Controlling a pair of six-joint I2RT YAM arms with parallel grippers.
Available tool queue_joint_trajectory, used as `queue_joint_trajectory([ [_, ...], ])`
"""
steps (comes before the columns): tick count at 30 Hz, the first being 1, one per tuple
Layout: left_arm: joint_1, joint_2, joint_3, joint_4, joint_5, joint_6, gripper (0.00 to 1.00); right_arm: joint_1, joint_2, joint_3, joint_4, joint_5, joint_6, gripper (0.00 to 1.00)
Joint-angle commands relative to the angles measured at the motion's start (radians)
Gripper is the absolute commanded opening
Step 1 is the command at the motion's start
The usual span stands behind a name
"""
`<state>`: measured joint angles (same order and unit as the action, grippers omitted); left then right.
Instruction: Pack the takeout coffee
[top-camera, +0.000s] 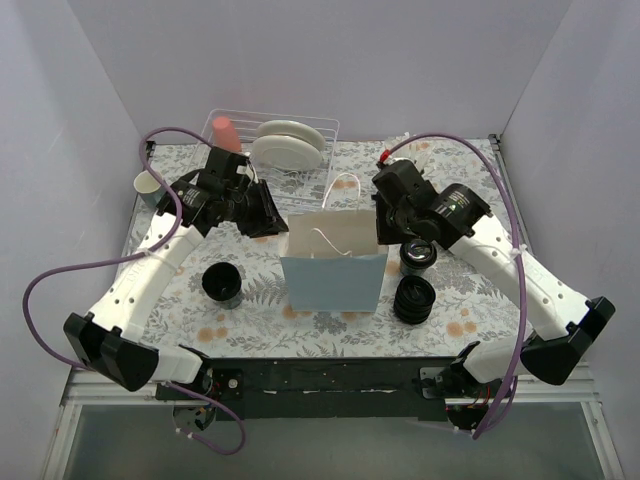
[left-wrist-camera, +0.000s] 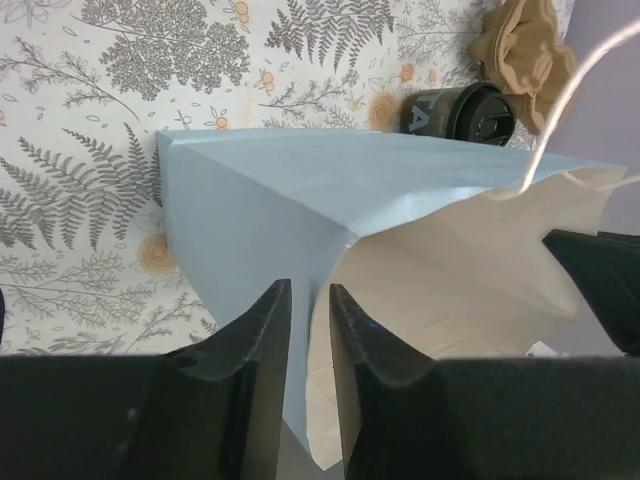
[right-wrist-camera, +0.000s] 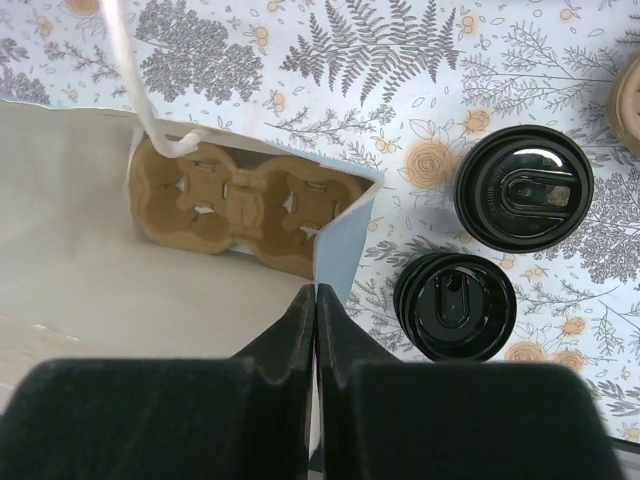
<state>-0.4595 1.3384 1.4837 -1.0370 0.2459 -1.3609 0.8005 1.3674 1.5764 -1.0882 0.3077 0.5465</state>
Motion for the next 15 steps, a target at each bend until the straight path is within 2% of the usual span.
queue_joint_trajectory([
  [1, -0.002, 0.019, 0.096, -0.049, -0.052, 0.029, 0.3, 0.0, 0.015, 0.08, 0.024, -0.027, 0.021, 0.13],
  [4, -0.002, 0.044, 0.151, -0.081, -0.063, 0.04, 0.41, 0.0, 0.029, 0.134, -0.007, -0.036, 0.029, 0.24],
  [9, -0.004, 0.005, 0.115, -0.08, -0.046, 0.008, 0.41, 0.0, 0.016, 0.203, -0.03, -0.033, 0.015, 0.34],
  [15, -0.004, -0.004, 0.061, -0.078, -0.045, 0.002, 0.41, -0.004, 0.032, 0.269, -0.055, -0.012, -0.008, 0.37],
])
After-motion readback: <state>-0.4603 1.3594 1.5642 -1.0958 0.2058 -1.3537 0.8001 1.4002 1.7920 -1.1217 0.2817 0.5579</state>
